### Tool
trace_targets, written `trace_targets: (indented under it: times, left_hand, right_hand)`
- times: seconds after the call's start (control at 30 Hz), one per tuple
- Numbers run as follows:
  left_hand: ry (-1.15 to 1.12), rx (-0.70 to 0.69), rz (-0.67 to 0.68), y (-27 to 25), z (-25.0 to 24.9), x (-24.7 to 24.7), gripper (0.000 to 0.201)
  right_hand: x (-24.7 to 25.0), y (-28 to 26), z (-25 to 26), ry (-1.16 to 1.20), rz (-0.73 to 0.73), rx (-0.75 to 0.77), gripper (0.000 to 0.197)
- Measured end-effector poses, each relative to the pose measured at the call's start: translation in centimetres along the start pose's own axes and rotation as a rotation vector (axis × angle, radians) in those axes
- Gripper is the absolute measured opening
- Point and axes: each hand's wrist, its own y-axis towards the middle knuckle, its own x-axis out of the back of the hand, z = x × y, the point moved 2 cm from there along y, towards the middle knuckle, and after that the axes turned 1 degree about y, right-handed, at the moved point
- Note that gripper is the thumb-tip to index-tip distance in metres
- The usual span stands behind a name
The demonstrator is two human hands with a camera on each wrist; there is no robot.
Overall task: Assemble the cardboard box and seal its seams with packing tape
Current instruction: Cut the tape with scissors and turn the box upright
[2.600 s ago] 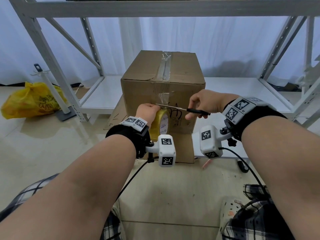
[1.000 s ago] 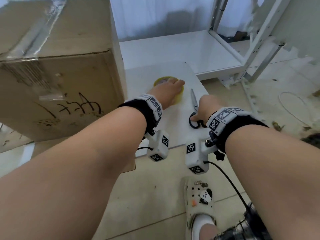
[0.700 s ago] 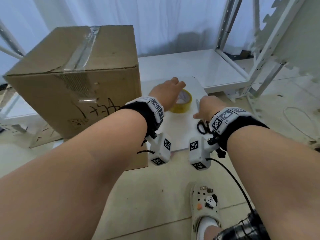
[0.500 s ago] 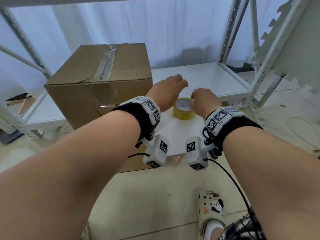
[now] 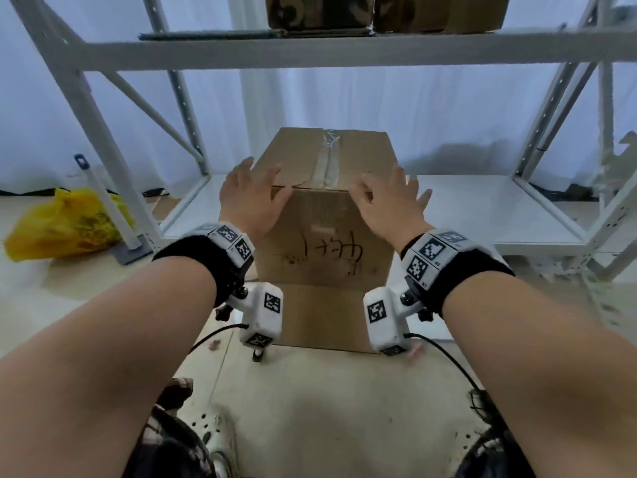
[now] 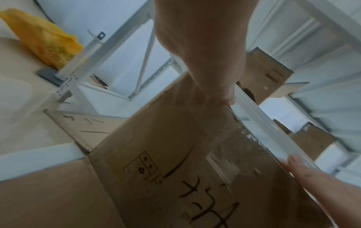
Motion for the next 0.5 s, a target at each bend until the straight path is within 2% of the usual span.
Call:
trace_targets:
  times: [0.07, 0.1, 0.23, 0.33, 0.4, 0.5]
  left_hand:
    - [-0.155, 0.093, 0.127, 0.0, 0.9, -0.7, 0.053]
    - [-0.213, 0.112, 0.139, 0.1, 1.2, -1.1, 0.053]
    - [-0.155, 0.108, -0.035, 0.6, 0.6, -0.9, 0.052]
    - [-0.115, 0.096, -0.098, 0.5, 0.7, -1.0, 0.047]
    - [-0.069, 0.074, -0.108, 0.5, 1.0, -1.6, 0.046]
    - [-0.024, -0.032, -0.153, 0.6, 1.4, -2.5, 0.044]
  right_hand:
    - [-0.5, 0.2, 0.3, 0.023, 0.001, 0.024, 0.045]
    - [-0.8, 0.5, 0.6, 0.023, 0.001, 0.033, 0.048]
    - [-1.2, 1.1, 1.2, -0.078, -0.051, 0.0, 0.073]
    - [-1.9, 1.3, 2.1, -0.225, -0.107, 0.05, 0.082]
    - [-2.8, 1.3, 2.9, -0.276, -0.156, 0.107, 0.083]
    - [-4.6, 1.0, 2.9, -0.265, -0.234, 0.18, 0.076]
